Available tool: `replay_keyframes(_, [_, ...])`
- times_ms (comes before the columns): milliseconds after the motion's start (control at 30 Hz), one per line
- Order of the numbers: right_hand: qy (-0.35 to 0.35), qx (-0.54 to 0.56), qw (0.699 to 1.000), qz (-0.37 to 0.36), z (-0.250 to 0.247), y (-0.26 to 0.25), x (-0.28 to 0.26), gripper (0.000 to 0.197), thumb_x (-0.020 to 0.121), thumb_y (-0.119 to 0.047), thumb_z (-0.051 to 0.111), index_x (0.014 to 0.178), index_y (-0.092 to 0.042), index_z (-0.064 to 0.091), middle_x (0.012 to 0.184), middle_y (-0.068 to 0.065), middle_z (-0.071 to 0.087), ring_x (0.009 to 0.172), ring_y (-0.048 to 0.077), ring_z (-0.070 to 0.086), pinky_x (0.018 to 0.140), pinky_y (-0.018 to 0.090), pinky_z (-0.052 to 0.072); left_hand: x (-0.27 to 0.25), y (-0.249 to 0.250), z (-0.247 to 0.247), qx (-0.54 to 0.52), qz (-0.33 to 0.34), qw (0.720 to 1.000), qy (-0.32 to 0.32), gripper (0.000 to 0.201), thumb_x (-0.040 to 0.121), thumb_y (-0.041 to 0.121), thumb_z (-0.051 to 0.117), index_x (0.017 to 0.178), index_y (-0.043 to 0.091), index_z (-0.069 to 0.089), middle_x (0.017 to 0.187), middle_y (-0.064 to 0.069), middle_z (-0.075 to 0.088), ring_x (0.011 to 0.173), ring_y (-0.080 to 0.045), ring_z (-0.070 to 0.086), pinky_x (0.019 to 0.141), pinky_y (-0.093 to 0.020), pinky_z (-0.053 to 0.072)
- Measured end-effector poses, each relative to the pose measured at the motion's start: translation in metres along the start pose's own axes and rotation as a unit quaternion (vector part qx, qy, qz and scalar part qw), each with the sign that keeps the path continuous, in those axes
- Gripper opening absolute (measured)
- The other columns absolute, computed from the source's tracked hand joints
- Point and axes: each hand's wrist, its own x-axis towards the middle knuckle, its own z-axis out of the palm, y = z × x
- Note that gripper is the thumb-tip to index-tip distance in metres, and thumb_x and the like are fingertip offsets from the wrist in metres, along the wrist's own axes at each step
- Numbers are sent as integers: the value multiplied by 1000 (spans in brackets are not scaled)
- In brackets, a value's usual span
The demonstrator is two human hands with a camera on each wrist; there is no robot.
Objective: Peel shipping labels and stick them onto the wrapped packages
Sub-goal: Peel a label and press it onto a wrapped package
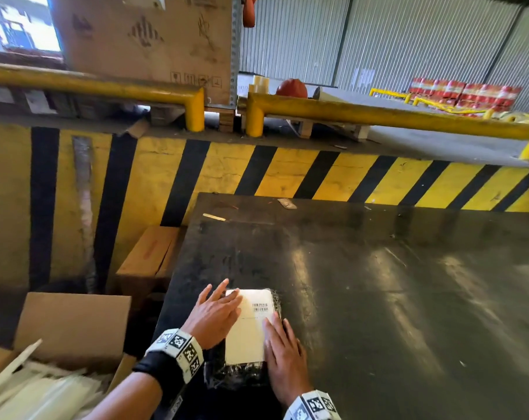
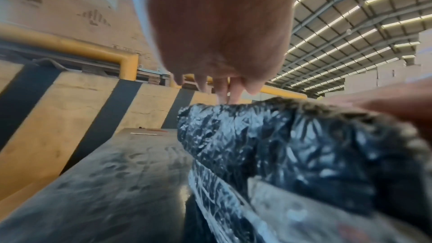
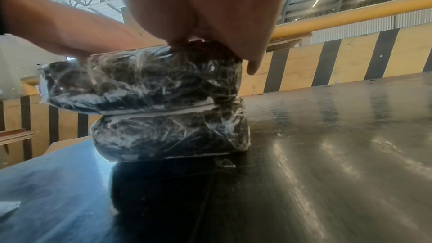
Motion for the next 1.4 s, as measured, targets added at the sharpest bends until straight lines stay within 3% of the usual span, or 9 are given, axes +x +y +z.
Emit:
replay_keyframes(167, [4,-2,1000,-3,0,1,3,103,57,-73,-30,146,-42,11,153,-26,-6,142,1,-8,117,36,10,14,5,10,-13,-38,998,-51,106,66,79,-19,151,24,13,160,8,8,147,-19,-4,118,-44,-2])
replay_keyframes(333, [23,19,1000,-4,5,1,0,102,59,-76,-30,145,-43,15,153,-27,-2,143,1,-6,117,35,10,-16,-12,18,-82,-157,984,-25,60,98,53,21,151,29,8,160,7,3,147,-18,-8,119,-41,-2])
replay_keyframes(467, [39,49,998,2,3,0,-2,99,65,-82,-17,145,-38,21,151,-25,0,144,4,-1,119,38,9,-51,-1,24,-153,-181,970,-57,103,67,85,15,151,29,-1,160,-2,2,147,-19,-6,118,-39,1])
replay_keyframes(567, [37,83,994,53,0,5,-5,89,69,-80,6,145,-37,22,157,-12,7,146,14,5,116,38,6,-64,16,28,-243,-169,954,-56,114,70,81,43,151,19,-8,159,-1,11,147,-20,5,120,-37,10])
replay_keyframes(700, [4,195,975,108,-7,21,-18,85,68,-88,25,143,-47,18,152,-2,32,137,19,34,114,43,25,-68,27,38,-354,-143,924,-17,142,42,98,38,151,18,-4,158,1,17,144,-16,18,118,-34,22])
replay_keyframes(867, [-30,262,955,133,-28,29,-34,70,86,-59,47,144,-48,10,142,-1,48,118,15,53,104,32,37,-69,43,35,-328,-141,932,-62,102,77,73,48,152,23,-3,158,2,15,146,-18,9,119,-40,16])
replay_keyframes(1000, [-17,285,948,142,-39,32,-45,64,89,-51,51,144,-44,19,145,-1,44,121,16,50,104,32,36,-67,42,36,-334,-134,930,-75,71,94,62,14,151,21,13,159,3,14,146,-14,10,119,-35,9])
replay_keyframes(1067, [4,304,941,150,-45,31,-54,60,90,-45,53,144,-39,26,146,0,43,124,16,47,105,31,34,-67,41,40,-252,-128,954,-103,50,103,35,15,151,19,11,159,2,12,147,-15,6,119,-39,9])
replay_keyframes(1400, [99,349,920,151,-107,29,-136,50,90,-35,56,137,-23,45,136,-4,51,118,6,48,99,21,36,-66,64,47,3,-117,982,-150,61,99,35,34,151,15,9,160,-1,1,147,-25,0,117,-48,10])
